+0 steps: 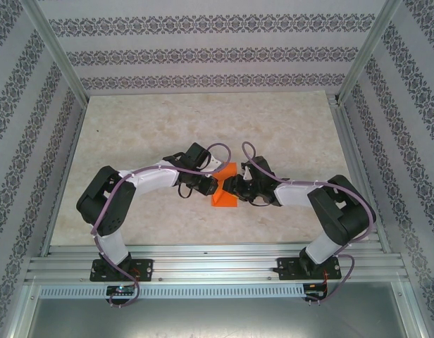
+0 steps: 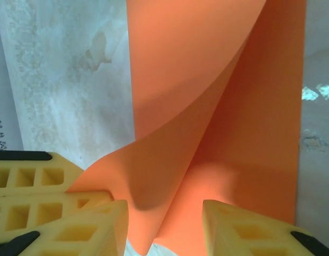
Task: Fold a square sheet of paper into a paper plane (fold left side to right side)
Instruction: Fold the triangle a second time at the center of the table.
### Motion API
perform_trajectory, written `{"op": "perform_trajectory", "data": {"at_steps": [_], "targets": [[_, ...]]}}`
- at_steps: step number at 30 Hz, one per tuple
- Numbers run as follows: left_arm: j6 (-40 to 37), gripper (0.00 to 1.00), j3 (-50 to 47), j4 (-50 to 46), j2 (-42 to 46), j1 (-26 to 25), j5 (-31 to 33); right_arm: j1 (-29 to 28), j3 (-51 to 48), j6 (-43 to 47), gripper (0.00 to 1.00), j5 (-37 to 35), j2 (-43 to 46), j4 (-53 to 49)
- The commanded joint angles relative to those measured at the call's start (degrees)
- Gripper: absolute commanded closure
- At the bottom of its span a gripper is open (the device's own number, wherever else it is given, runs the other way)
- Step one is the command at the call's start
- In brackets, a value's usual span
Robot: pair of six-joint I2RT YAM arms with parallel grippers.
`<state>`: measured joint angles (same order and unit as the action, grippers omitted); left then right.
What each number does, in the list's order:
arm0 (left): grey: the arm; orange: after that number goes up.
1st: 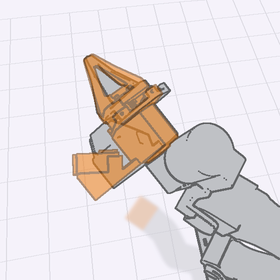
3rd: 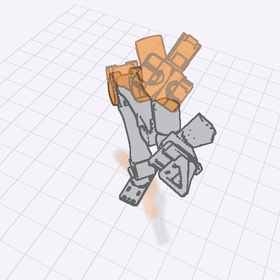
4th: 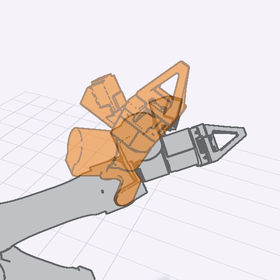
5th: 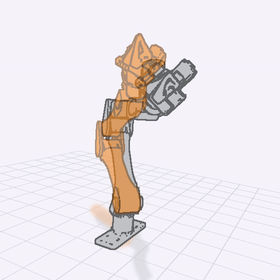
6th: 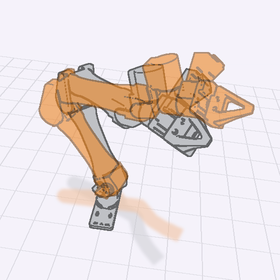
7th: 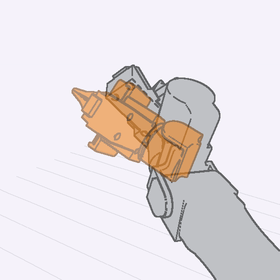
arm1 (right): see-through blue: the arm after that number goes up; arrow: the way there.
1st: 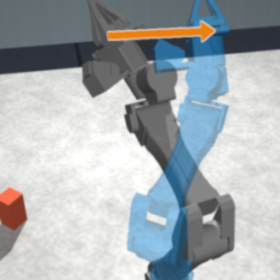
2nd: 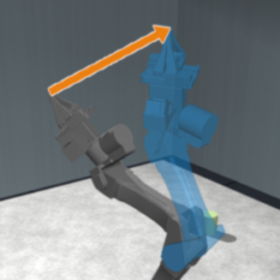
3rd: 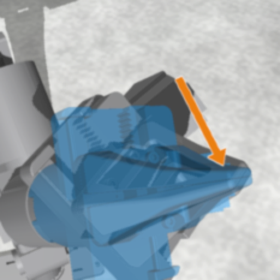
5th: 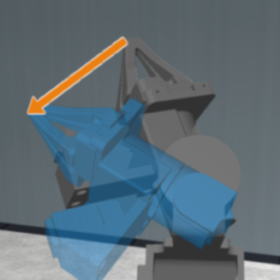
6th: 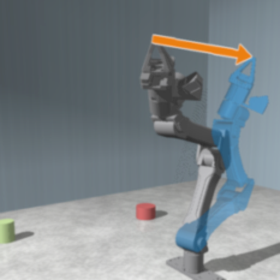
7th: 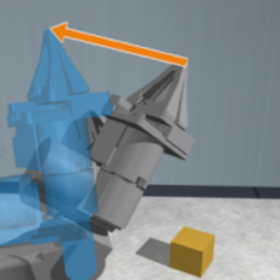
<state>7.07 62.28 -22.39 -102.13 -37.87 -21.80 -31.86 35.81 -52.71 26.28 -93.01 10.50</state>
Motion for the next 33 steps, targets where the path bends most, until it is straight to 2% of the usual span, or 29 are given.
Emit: {"op": "perform_trajectory", "data": {"at_steps": [1, 7, 10, 12, 20, 27, 33], "targets": [[-0.8, 0.93, 0.6, 0.6, -0.9, 0.7, -0.9, -0.5, -0.8, -1.2, 0.6, 0.4, -1.8, 2.9], [-0.2, 0.87, 0.3, 1.0, 0.4, 0.7, -1.5, -0.5, -1.1, -1.3, 0.63, -0.3, -3.0, 2.2], [0.4, 0.8, 0.0, 1.3, 2.1, 0.9, -2.1, -0.6, -1.2, -1.2, 0.63, -0.3, -3.2, 2.1], [0.9, 0.72, -0.2, 1.5, 3.2, 1.2, -2.7, -0.6, -1.3, -1.2, 0.63, -0.3, -3.2, 2.2], [4.5, 0.54, -3.0, 4.2, 6.9, 2.5, -6.1, -0.6, -1.2, -0.8, 0.63, -0.4, -3.0, 1.5], [6.9, 0.53, -5.1, 7.3, 5.3, 2.5, -7.3, -0.5, -0.9, -0.6, 0.63, -0.2, -3.1, 1.2], [7.2, 0.64, -4.1, 8.2, 3.9, 2.5, -7.2, -0.4, -0.7, -0.5, 0.63, -0.1, -3.2, 1.0]]}}
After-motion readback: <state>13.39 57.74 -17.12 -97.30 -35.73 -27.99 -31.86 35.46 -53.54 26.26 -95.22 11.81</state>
